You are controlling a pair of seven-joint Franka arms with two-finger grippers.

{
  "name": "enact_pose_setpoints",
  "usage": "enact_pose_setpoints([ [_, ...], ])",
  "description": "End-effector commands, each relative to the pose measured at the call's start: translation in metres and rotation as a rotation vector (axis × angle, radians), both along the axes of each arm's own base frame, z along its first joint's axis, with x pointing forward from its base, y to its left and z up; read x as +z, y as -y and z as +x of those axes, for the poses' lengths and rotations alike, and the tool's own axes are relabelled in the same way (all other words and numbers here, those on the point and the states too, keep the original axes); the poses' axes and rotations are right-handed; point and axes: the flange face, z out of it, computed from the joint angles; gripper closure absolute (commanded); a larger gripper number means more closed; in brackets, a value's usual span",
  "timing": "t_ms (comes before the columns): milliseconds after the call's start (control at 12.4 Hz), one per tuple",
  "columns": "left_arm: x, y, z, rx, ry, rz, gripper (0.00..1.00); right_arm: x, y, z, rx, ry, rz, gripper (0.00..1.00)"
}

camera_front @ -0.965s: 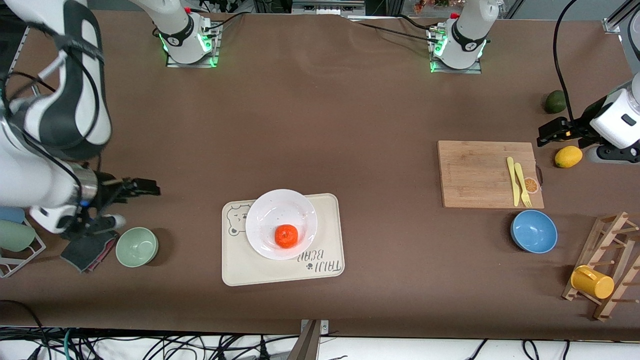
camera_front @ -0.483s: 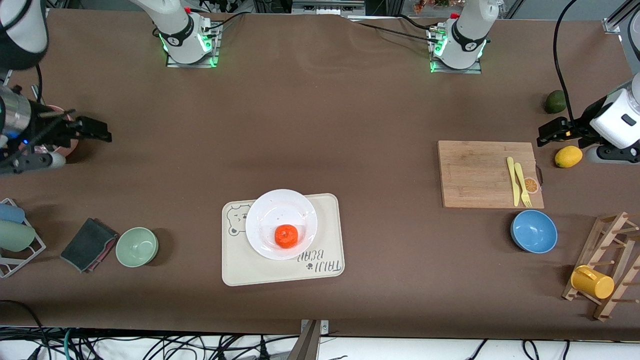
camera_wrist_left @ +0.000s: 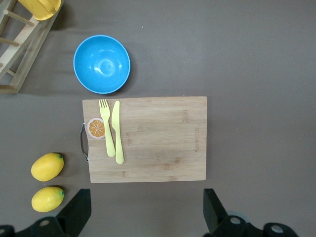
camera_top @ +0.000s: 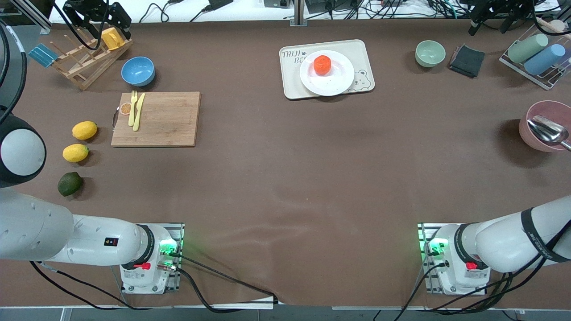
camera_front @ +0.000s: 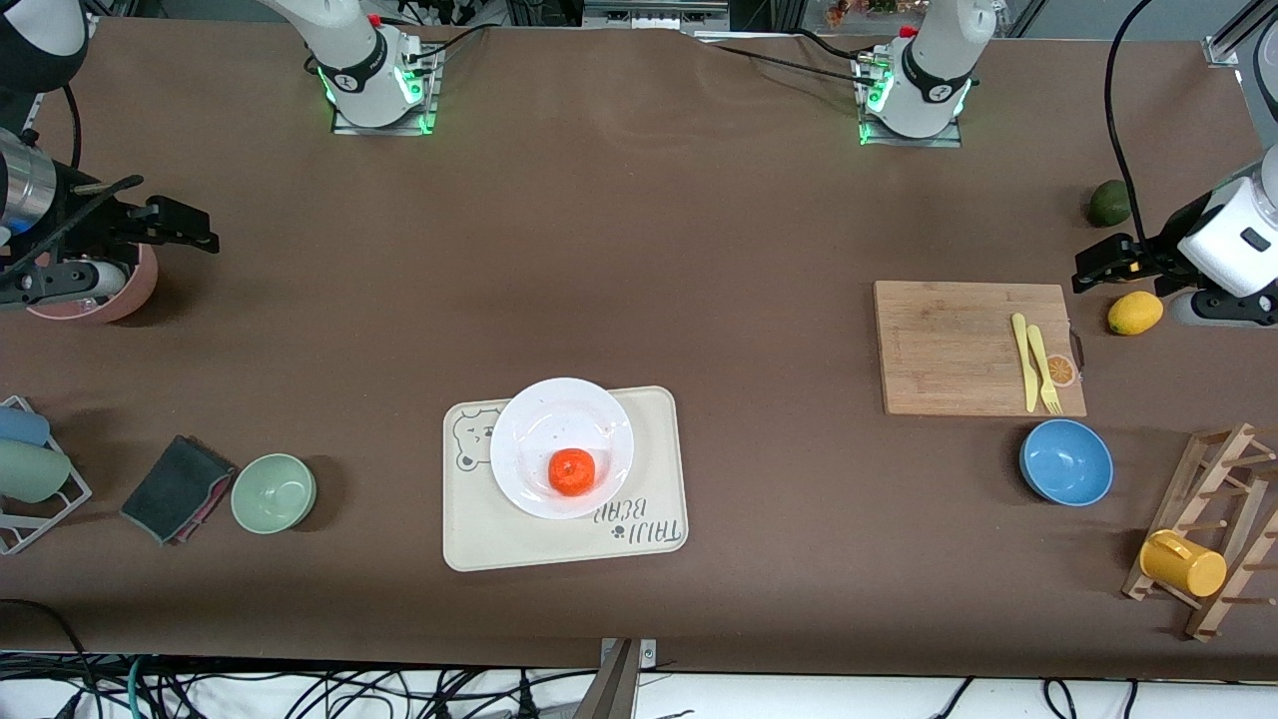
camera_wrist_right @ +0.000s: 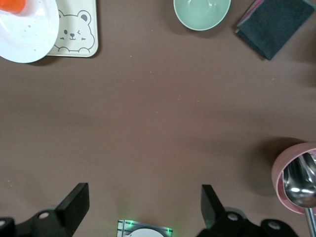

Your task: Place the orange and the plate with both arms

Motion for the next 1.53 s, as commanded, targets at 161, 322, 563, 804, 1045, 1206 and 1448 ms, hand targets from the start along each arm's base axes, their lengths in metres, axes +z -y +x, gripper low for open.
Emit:
enact_pose_setpoints([
  [161,0.005,-0.002,-0.001,-0.015,0.002,0.011,0.0,0.006,-0.001,-0.005,-0.004,0.015,-0.038,0.0],
  [322,0.005,-0.002,-0.001,-0.015,0.002,0.011,0.0,0.003,-0.001,-0.004,-0.001,0.014,-0.043,0.0],
  [563,0.005,-0.002,-0.001,-0.015,0.002,0.011,0.0,0.007,-0.004,-0.004,0.002,0.027,-0.035,0.0],
  [804,0.004,-0.002,-0.001,-0.015,0.0,0.011,0.0,0.012,-0.001,-0.005,-0.014,0.031,-0.036,0.0],
  [1045,0.004,-0.002,-0.001,-0.015,0.0,0.011,0.0,0.019,0.0,-0.004,-0.017,0.043,-0.038,0.0],
  [1206,0.004,-0.002,-0.001,-0.015,0.0,0.011,0.0,0.019,0.009,-0.005,-0.025,0.034,-0.057,0.0],
  [1448,0.004,-0.002,-0.001,-0.015,-0.001,0.011,0.0,0.025,0.019,-0.005,-0.026,0.033,-0.102,0.0],
])
